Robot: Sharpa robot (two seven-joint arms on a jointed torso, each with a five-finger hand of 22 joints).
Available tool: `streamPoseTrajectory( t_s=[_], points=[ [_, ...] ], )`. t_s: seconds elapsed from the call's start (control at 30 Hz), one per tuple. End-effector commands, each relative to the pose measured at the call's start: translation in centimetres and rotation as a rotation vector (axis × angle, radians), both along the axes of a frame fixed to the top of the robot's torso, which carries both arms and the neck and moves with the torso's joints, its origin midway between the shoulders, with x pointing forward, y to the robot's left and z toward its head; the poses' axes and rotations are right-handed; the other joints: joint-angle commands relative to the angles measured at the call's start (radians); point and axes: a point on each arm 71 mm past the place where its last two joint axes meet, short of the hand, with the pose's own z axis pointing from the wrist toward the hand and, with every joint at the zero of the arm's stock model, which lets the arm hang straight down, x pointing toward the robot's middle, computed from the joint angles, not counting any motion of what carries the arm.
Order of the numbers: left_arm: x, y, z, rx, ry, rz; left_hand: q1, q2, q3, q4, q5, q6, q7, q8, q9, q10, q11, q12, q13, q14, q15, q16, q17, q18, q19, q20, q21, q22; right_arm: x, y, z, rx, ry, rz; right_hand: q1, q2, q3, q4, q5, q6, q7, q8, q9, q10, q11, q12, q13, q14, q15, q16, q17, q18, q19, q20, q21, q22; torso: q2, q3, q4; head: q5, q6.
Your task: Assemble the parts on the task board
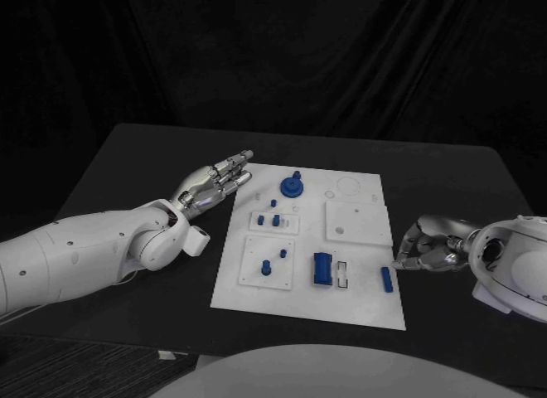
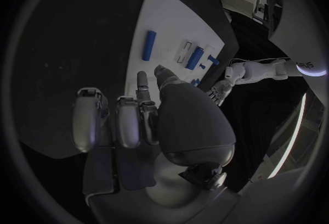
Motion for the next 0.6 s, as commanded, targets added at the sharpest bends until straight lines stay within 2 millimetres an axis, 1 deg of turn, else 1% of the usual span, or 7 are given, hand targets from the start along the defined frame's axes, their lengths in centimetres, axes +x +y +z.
streamPoseTrajectory(
  t_s=[0.03, 0.13, 0.2, 0.3, 0.4, 0.47, 0.6],
  points=[
    [-0.01, -0.18, 0.74, -0.048, -0.097, 0.006, 0.005, 0.001, 0.003, 0.006, 0.004, 0.0, 0.003, 0.002, 0.001, -0.003, -0.003, -0.003, -0.001, 0.001, -0.006, -0.004, -0.001, 0.005, -0.001, -0.01, -0.006, -0.001, -0.19, -0.42, -0.43, -0.11, 0.074, -0.023, -0.006, -0.01, -0.007, -0.008, -0.021, 0.034, -0.006, -0.023, -0.005, 0.104, -0.014, 0.003, 0.263, 0.056, -0.013, -0.009, -0.015, -0.006, 0.037, -0.007, 0.033, 0.209, 0.002, 0.0006, 0.0004, -0.006, 0.0],
    [0.05, -0.18, 0.7, -0.048, -0.096, 0.005, 0.005, 0.001, 0.002, 0.006, 0.004, 0.0, 0.003, 0.002, 0.001, -0.003, -0.003, -0.003, -0.001, 0.001, -0.006, -0.004, -0.001, 0.004, -0.001, -0.011, -0.006, -0.001, 0.01, -0.17, -0.32, -0.123, 0.051, -0.018, -0.018, -0.01, -0.015, -0.006, -0.024, 0.068, -0.013, -0.04, -0.008, 0.104, -0.02, 0.003, 0.263, 0.053, -0.018, -0.017, -0.039, -0.012, 0.048, -0.012, 0.058, 0.217, 0.001, -0.0001, -0.007, -0.002, 0.0],
    [0.09, -0.24, 0.68, -0.048, -0.095, 0.004, 0.005, 0.001, 0.002, 0.006, 0.004, 0.0, 0.003, 0.002, 0.001, -0.003, -0.003, -0.003, -0.001, 0.001, -0.006, -0.004, -0.001, 0.004, -0.001, -0.011, -0.006, -0.001, 0.09, -0.06, -0.29, -0.126, 0.042, -0.018, -0.029, -0.011, -0.021, -0.003, -0.03, 0.083, -0.016, -0.048, -0.008, 0.104, -0.023, 0.003, 0.263, 0.054, -0.021, -0.018, -0.041, -0.012, 0.049, -0.014, 0.06, 0.218, 0.0, -0.0007, -0.0058, -0.005, 0.0],
    [0.13, -0.38, 0.65, -0.049, -0.093, 0.0, 0.006, 0.002, 0.002, 0.006, 0.005, -0.001, 0.003, 0.001, 0.0, -0.003, -0.004, -0.003, -0.001, 0.001, -0.006, -0.004, -0.001, 0.004, -0.001, -0.011, -0.006, -0.001, 0.22, 0.1, -0.25, -0.124, 0.027, -0.018, -0.048, -0.012, -0.033, 0.004, -0.062, 0.103, -0.019, -0.065, -0.009, 0.104, -0.026, 0.003, 0.263, 0.054, -0.024, -0.018, -0.044, -0.013, 0.049, -0.018, 0.061, 0.218, 0.0, -0.0004, 0.0016, -0.012, 0.0],
    [0.14, -0.45, 0.6, -0.05, -0.086, -0.007, 0.006, 0.005, 0.003, 0.006, 0.006, -0.003, 0.002, 0.0, 0.0, -0.003, -0.004, -0.003, -0.001, 0.001, -0.003, -0.004, -0.001, 0.002, -0.001, -0.011, -0.006, -0.001, 0.37, 0.24, -0.19, -0.116, 0.011, -0.023, -0.059, -0.014, -0.044, 0.005, -0.112, 0.115, -0.02, -0.081, -0.009, 0.104, -0.027, 0.003, 0.263, 0.055, -0.025, -0.016, -0.043, -0.015, 0.053, -0.02, 0.07, 0.22, 0.0, 0.0008, -0.0005, -0.007, 0.0],
    [0.15, -0.46, 0.55, -0.05, -0.078, -0.012, 0.008, 0.007, 0.003, 0.005, 0.008, -0.005, 0.002, -0.001, 0.0, -0.003, -0.004, -0.003, -0.001, 0.001, 0.004, -0.004, -0.001, -0.002, -0.001, -0.009, -0.006, -0.001, 0.46, 0.34, -0.16, -0.111, 0.002, -0.025, -0.061, -0.014, -0.046, 0.005, -0.118, 0.116, -0.02, -0.084, -0.009, 0.104, -0.027, 0.003, 0.263, 0.055, -0.025, -0.016, -0.044, -0.015, 0.054, -0.02, 0.073, 0.221, 0.0, 0.0011, -0.0027, -0.005, 0.0],
    [0.14, -0.53, 0.47, -0.051, -0.065, -0.021, 0.013, 0.011, 0.004, 0.004, 0.01, -0.008, 0.001, -0.003, 0.0, -0.003, -0.003, -0.003, -0.001, 0.001, 0.016, -0.004, -0.001, -0.008, -0.001, -0.002, -0.006, -0.001, 0.54, 0.54, -0.15, -0.105, -0.005, -0.024, -0.068, -0.013, -0.052, 0.007, -0.134, 0.125, -0.021, -0.09, -0.007, 0.104, -0.028, 0.003, 0.263, 0.056, -0.025, -0.015, -0.044, -0.017, 0.056, -0.021, 0.079, 0.223, 0.0, 0.0007, 0.0006, -0.011, 0.0]
  ],
)
